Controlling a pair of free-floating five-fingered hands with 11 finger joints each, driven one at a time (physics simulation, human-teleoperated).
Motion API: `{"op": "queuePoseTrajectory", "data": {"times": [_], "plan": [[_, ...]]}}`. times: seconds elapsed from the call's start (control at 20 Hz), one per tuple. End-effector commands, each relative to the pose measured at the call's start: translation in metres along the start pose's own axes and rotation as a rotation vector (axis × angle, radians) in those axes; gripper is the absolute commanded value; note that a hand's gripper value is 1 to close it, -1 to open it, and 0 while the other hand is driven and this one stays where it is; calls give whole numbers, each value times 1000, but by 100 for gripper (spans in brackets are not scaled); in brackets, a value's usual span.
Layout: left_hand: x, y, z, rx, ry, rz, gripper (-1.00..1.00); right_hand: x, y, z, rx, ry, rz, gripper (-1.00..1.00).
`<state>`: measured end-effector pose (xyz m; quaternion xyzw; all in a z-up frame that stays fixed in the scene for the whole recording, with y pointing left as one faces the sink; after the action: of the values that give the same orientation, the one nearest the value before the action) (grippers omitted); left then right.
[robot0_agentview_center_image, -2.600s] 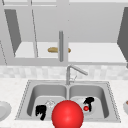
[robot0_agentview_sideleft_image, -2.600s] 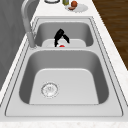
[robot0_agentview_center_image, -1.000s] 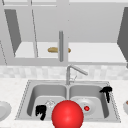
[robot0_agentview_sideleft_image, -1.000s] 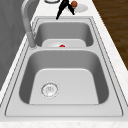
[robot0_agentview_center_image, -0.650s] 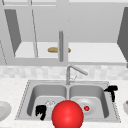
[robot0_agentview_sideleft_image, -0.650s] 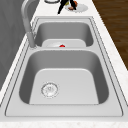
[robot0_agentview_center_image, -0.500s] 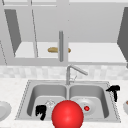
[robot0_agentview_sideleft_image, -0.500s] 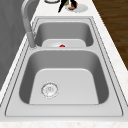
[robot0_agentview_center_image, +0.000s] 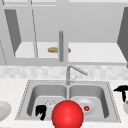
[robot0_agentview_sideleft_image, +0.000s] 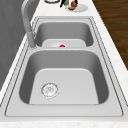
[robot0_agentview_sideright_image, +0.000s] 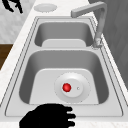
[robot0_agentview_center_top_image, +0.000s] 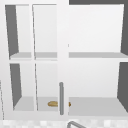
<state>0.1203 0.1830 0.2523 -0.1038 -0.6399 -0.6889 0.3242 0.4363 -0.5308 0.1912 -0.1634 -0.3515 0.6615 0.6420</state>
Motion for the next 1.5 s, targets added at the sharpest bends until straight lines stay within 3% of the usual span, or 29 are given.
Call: {"op": "queuePoseTrajectory", "data": {"times": [0.0, 0.2, 0.35, 0.65, 1.05, 1.3, 1.45], "plan": [[0, 0, 0, 0, 0, 0, 0, -26, -1, 20, -32, 0, 6, -100], [0, 0, 0, 0, 0, 0, 0, -52, -3, 44, -44, 10, 20, -100], [0, 0, 0, 0, 0, 0, 0, -68, 1, 63, -78, 42, 58, -100], [0, 0, 0, 0, 0, 0, 0, -96, 19, 88, -142, 102, 105, -100], [0, 0, 0, 0, 0, 0, 0, -139, 40, 112, -164, 145, 138, -100], [0, 0, 0, 0, 0, 0, 0, -145, 45, 106, -130, 157, 136, -100], [0, 0, 0, 0, 0, 0, 0, -144, 53, 94, -125, 204, 169, -100]]}}
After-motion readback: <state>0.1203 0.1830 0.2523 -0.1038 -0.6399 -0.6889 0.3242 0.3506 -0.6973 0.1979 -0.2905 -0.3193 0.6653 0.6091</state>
